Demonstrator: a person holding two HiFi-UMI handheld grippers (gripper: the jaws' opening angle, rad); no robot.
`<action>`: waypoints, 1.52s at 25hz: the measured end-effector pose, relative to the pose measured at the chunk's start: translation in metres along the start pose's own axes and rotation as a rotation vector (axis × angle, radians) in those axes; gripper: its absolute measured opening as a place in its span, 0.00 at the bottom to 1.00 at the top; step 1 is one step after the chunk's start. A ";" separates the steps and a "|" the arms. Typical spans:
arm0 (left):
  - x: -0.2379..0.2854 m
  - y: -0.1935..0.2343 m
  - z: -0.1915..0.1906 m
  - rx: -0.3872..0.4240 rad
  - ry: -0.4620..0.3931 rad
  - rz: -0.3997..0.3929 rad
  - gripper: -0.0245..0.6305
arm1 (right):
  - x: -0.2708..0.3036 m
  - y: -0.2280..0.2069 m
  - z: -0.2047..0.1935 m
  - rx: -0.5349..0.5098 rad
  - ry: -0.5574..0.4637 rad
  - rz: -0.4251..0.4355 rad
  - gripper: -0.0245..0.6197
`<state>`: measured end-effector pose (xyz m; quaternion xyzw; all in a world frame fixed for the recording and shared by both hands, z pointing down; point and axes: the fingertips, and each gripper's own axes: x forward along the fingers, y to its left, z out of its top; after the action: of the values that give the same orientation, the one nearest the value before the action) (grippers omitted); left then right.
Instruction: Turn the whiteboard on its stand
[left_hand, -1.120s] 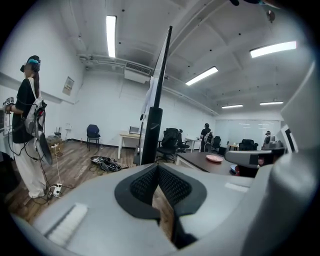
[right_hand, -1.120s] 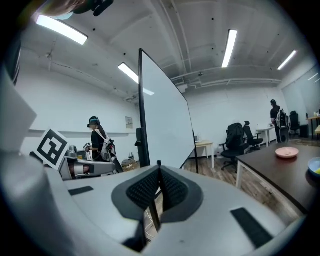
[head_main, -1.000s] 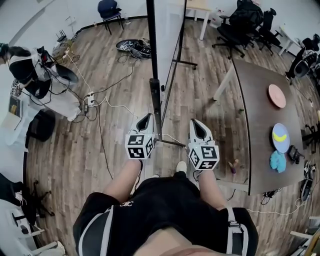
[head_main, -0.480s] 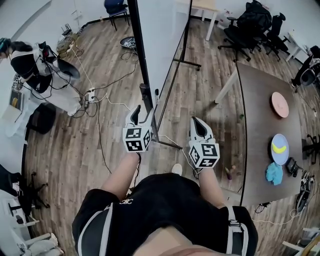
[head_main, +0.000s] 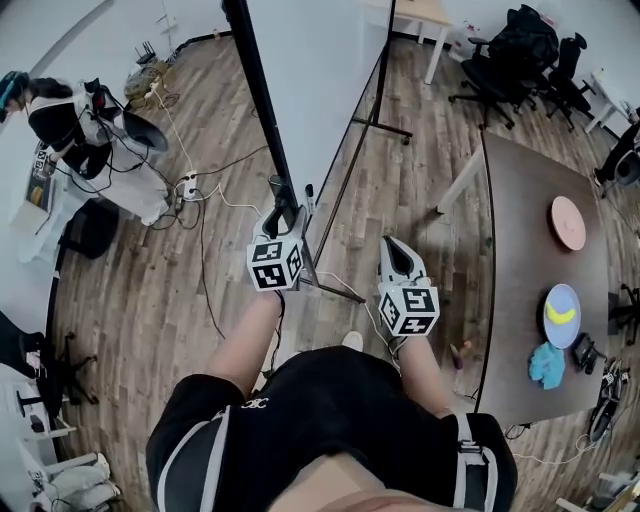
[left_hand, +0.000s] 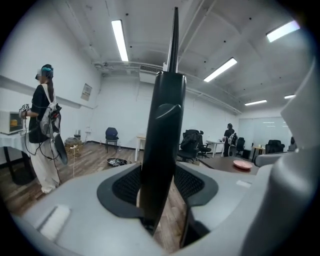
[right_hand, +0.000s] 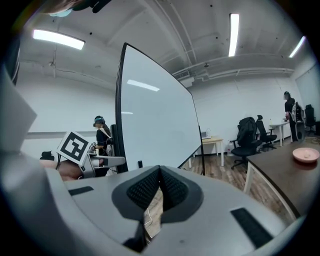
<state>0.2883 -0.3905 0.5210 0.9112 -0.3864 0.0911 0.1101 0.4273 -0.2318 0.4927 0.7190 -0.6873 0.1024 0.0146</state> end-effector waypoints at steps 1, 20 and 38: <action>0.001 0.001 0.000 0.016 -0.004 0.019 0.35 | 0.002 -0.001 -0.002 0.001 0.006 0.011 0.05; -0.001 0.005 0.001 0.079 0.006 0.039 0.33 | 0.021 0.017 -0.001 -0.015 0.012 0.132 0.05; -0.069 0.039 -0.013 0.092 0.014 0.028 0.33 | 0.018 0.078 -0.010 -0.018 0.023 0.184 0.05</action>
<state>0.2121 -0.3660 0.5208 0.9091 -0.3938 0.1169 0.0695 0.3495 -0.2522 0.4958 0.6515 -0.7510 0.1054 0.0193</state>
